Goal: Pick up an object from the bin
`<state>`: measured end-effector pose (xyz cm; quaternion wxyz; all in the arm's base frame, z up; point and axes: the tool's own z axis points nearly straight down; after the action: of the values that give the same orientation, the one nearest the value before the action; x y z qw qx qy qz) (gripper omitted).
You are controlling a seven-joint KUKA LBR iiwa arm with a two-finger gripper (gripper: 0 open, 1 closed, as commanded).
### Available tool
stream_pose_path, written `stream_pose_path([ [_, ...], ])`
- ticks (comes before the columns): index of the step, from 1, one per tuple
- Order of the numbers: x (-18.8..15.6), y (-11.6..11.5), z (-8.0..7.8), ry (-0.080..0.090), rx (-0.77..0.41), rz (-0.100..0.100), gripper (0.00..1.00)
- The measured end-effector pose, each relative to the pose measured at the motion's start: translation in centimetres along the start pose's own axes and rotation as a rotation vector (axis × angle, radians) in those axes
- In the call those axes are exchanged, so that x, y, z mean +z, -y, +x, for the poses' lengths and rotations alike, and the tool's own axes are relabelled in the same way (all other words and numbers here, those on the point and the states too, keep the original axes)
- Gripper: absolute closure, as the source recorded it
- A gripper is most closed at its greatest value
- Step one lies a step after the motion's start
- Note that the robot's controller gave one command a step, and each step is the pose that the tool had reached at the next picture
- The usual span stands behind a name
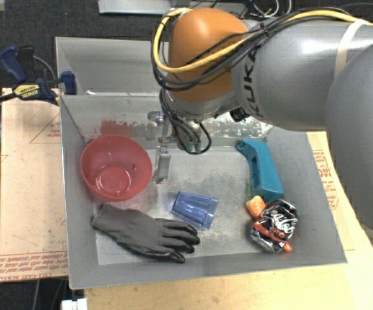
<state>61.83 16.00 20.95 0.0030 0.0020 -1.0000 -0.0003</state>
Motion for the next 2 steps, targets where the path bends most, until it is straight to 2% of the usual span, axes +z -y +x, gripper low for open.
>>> stream_pose_path([
  [1,-0.5,0.1,-0.1,0.008,0.004,-0.001,0.00],
  [2,7.7,5.6,4.9,0.005,-0.168,-0.001,0.00],
])
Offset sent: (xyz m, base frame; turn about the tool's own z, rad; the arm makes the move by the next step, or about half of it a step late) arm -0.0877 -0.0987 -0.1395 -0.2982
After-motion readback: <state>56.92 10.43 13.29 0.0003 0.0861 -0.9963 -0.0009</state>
